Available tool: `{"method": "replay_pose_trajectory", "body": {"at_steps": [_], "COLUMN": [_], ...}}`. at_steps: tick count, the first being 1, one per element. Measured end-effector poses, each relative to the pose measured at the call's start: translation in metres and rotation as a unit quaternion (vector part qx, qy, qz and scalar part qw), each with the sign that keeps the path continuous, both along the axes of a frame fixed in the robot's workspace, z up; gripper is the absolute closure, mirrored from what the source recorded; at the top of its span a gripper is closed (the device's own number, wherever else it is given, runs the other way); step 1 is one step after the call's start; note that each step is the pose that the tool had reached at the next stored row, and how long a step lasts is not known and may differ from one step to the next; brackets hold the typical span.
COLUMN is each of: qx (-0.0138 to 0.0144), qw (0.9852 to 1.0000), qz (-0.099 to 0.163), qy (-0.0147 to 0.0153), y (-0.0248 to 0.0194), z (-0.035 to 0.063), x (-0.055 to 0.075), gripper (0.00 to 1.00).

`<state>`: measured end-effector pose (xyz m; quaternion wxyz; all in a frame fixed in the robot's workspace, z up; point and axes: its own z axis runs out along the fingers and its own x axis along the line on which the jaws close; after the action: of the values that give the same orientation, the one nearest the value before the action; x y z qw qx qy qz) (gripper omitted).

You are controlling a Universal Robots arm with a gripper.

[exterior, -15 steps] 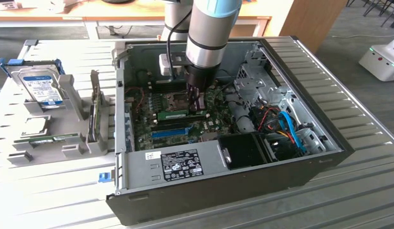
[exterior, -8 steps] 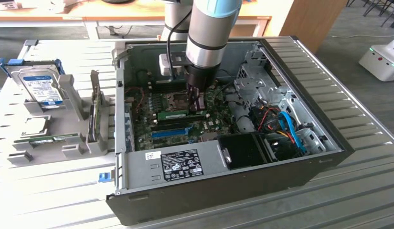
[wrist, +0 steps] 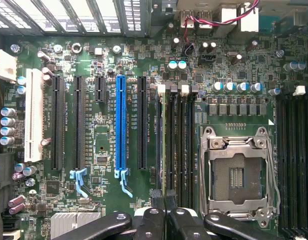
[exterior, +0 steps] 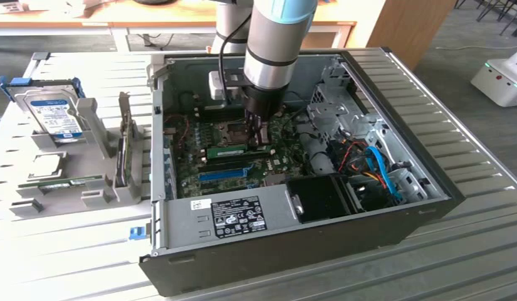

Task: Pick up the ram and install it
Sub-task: 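Insert the ram into the slot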

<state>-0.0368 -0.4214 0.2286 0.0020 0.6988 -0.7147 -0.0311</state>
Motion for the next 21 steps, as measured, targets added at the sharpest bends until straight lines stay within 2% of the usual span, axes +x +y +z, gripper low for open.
{"method": "replay_pose_trajectory", "body": {"at_steps": [21], "qx": [0.0000], "qw": [1.0000], "qz": [0.000], "qy": [0.0000], "y": [0.0000], "z": [-0.0016], "x": [0.0004], "gripper": [0.88]}}
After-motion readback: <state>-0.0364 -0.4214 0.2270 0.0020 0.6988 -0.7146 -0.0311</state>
